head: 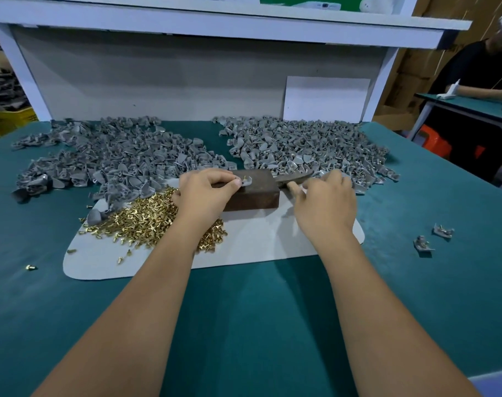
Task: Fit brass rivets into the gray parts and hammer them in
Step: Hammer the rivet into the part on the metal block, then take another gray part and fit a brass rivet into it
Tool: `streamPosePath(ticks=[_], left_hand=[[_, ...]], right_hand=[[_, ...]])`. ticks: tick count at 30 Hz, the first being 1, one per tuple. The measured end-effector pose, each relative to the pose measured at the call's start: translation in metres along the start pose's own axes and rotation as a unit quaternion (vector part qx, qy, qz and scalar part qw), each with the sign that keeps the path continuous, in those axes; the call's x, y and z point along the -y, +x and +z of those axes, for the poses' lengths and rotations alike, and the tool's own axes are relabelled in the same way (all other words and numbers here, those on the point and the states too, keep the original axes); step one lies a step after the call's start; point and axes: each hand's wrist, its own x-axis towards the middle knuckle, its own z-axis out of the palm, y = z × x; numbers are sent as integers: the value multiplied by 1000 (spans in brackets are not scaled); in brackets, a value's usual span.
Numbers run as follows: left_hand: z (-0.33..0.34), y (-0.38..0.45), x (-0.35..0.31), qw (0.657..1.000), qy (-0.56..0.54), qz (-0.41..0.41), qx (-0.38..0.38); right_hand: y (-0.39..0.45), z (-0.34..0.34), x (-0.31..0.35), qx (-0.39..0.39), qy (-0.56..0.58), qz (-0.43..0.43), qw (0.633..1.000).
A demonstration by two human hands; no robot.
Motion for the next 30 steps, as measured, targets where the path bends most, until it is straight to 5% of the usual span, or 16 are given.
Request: streamPosePath(ticks=[2, 5, 10, 14, 17, 19, 24, 27, 30], left_hand=[[1, -1, -3, 1000, 2, 16, 7], [1, -2, -8, 998, -17, 50, 35], [1, -5, -11, 994, -21, 85, 66], [0, -6, -12, 996, 5, 74, 47], [0, -4, -9, 998, -1, 61, 17], [0, -3, -6, 998, -2, 58, 2], [-1, -1, 0, 998, 23, 55, -20], [-9, 3, 2, 996, 51, 12, -65], [-29, 11, 12, 973, 206, -31, -104]], right_hand=[[0, 0, 7, -44, 101, -39, 993], [-5, 3, 25, -3, 254, -83, 964], [-7, 12, 34, 16, 342, -100, 934], [2, 13, 22, -23, 343, -2, 939], [13, 7, 9, -46, 435, 132, 889], [15, 6, 3, -22, 433, 160, 887], [2, 10, 10, -34, 196, 20, 980], [-9, 6, 28, -69, 168, -106, 978], [-21, 2, 47, -106, 185, -215, 953]])
